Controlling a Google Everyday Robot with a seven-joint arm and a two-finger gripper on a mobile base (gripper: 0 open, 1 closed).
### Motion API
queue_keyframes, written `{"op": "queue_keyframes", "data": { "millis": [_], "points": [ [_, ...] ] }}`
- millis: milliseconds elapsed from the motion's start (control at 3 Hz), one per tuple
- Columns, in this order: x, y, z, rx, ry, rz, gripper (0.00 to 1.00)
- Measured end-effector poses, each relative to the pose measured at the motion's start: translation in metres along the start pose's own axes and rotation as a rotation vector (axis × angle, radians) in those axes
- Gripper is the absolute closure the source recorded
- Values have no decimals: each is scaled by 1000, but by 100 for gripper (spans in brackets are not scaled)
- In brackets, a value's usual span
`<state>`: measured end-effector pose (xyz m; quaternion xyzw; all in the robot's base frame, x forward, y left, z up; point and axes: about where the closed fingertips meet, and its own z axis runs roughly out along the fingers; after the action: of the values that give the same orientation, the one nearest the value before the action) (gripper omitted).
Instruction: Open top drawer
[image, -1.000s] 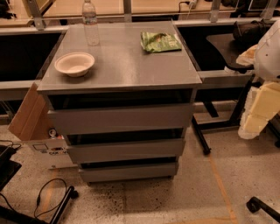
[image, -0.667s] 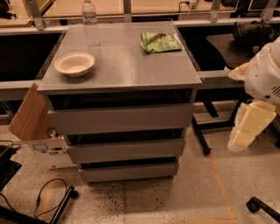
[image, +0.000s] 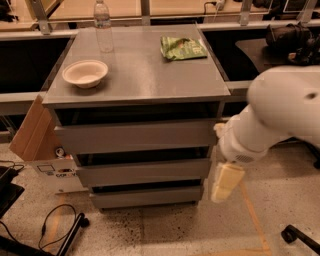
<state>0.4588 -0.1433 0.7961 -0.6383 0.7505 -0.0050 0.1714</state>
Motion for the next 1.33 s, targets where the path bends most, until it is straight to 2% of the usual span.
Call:
{"op": "queue_keyframes", "data": {
  "millis": [333, 667, 1000, 1333],
  "points": [
    [-10, -5, 51, 8, 76, -73, 0],
    [-5, -10, 50, 26, 102, -89, 0],
    [-5, -10, 50, 26, 103, -89, 0],
    [-7, -17, 55, 79, 151, -102, 0]
  ]
}}
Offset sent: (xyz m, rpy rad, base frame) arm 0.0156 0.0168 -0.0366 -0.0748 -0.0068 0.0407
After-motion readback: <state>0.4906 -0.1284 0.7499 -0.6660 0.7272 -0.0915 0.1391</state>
